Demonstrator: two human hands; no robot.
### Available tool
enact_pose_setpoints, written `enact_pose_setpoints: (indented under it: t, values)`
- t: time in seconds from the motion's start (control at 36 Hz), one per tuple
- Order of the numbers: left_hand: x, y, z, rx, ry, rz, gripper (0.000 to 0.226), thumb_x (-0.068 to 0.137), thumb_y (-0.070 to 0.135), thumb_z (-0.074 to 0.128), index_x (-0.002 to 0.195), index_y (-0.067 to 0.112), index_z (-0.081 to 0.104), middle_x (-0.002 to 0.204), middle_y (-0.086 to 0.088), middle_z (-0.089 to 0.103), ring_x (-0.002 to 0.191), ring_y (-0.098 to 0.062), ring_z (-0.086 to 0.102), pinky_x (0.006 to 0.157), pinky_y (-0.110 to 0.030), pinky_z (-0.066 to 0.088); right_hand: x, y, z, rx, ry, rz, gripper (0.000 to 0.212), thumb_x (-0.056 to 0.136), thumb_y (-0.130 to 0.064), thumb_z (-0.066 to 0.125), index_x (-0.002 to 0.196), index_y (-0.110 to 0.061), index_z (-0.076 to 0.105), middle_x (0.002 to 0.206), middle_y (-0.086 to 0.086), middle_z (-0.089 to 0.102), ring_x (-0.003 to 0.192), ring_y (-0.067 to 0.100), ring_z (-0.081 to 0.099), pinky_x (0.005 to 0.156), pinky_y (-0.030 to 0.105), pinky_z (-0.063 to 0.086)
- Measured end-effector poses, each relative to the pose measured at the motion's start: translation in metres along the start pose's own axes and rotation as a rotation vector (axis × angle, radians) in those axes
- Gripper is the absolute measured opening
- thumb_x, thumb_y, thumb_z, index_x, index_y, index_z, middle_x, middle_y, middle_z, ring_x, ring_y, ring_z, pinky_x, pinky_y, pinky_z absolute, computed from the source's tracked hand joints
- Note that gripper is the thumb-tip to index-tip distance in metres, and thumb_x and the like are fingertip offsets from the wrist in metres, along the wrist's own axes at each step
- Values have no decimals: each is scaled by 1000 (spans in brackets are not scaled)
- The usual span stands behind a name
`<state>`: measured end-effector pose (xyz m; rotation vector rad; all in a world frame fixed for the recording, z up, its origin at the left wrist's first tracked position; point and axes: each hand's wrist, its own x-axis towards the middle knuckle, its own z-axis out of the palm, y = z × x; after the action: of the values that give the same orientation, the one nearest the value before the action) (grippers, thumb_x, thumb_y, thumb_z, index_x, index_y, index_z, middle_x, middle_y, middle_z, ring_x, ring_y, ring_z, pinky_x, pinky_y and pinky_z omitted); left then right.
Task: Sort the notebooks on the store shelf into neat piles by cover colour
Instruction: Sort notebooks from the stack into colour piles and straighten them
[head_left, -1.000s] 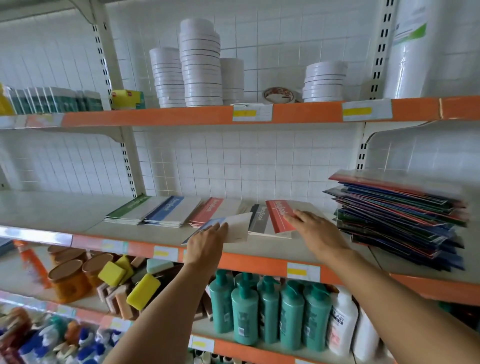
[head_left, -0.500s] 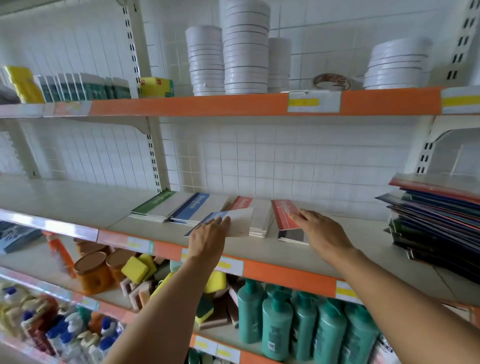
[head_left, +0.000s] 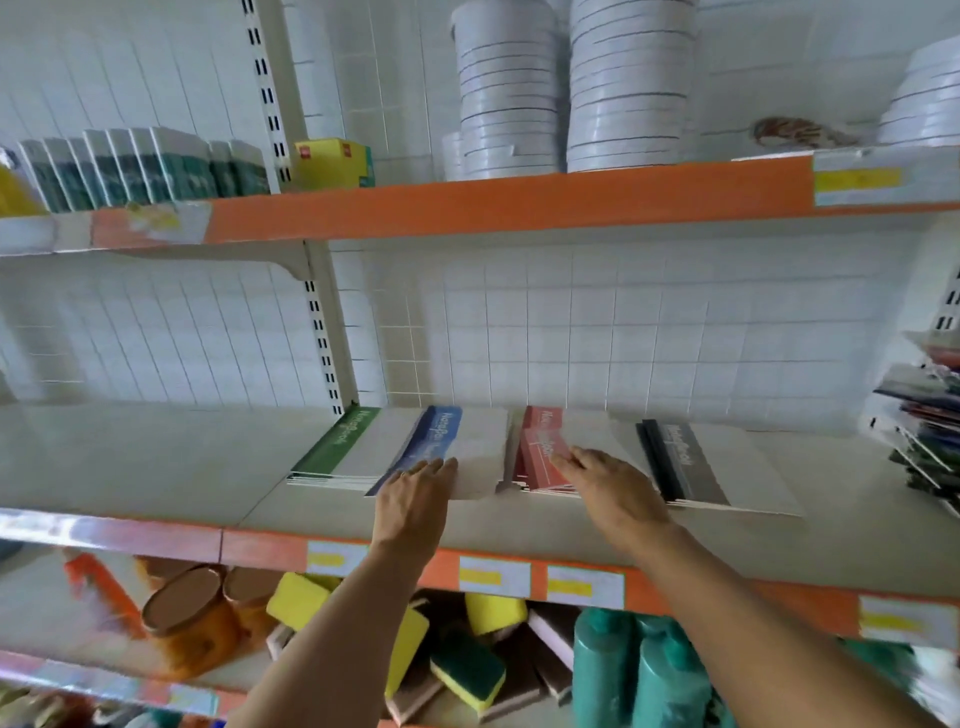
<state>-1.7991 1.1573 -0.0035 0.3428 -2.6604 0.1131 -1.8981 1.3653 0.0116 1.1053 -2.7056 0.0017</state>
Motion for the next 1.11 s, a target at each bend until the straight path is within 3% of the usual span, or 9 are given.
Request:
enact_pose_setpoints:
  t: [0.11,0.19,0.42,0.64,0.69,0.75,0.86,1.03,1.11]
  values:
    - [-2,-9,-1,-29,-23,-2,42,60,10,85,99,21,74,92,1,73,80,-13,70,62,-23,52,16,-6,13,-10,-35,16,64,94,0,34,152,-24,18,155,4,24,139,21,30,110,30,30]
    - [3,-13,8,-60,-132,-18,48,96,4,39,141,20,44,139,-1,51,126,-19,49,96,-30,39,24,-8,18,10,-61,23,70,92,4,36,152,-24,17,155,4,23,138,22,30,110,30,32]
    - [20,-21,27,-112,-209,2,50,97,2,33,144,19,36,144,-2,43,130,-20,42,101,-32,36,38,-1,34,58,-119,15,75,88,10,37,152,-24,17,154,2,27,136,24,35,102,36,43]
    - [42,-27,52,-158,-224,110,44,99,24,45,141,13,40,142,-7,44,132,-24,40,104,-35,35,54,9,44,59,-199,38,58,99,-42,41,150,-21,21,153,2,28,137,23,32,103,41,43]
    - [48,-34,61,-150,-273,135,67,92,56,45,144,15,34,146,-5,38,135,-23,34,109,-35,31,60,11,43,54,-220,51,58,100,-45,38,150,-22,20,155,2,25,139,23,30,104,42,42]
    - [53,-38,67,-99,-342,149,108,69,89,17,150,18,22,154,-4,25,142,-23,22,115,-37,22,66,11,43,48,-235,55,59,100,-45,38,151,-22,19,156,1,24,140,22,28,105,42,41]
    - [60,-42,73,-92,-411,119,140,37,93,-25,153,21,2,161,-4,1,148,-22,-1,119,-38,3,75,9,44,64,-241,57,59,100,-43,38,152,-22,17,158,2,19,143,21,22,110,40,35]
    - [71,-44,81,-82,-401,109,138,37,85,-37,153,20,2,161,-5,0,148,-23,-3,118,-37,0,82,8,48,53,-236,46,60,100,-43,37,152,-21,16,157,2,18,143,21,21,112,38,33]
    - [74,-44,82,-78,-403,124,110,67,86,-12,153,20,3,161,-6,1,148,-24,-1,118,-38,2,83,8,47,61,-228,52,59,100,-42,38,152,-21,18,157,1,19,143,20,21,110,38,35]
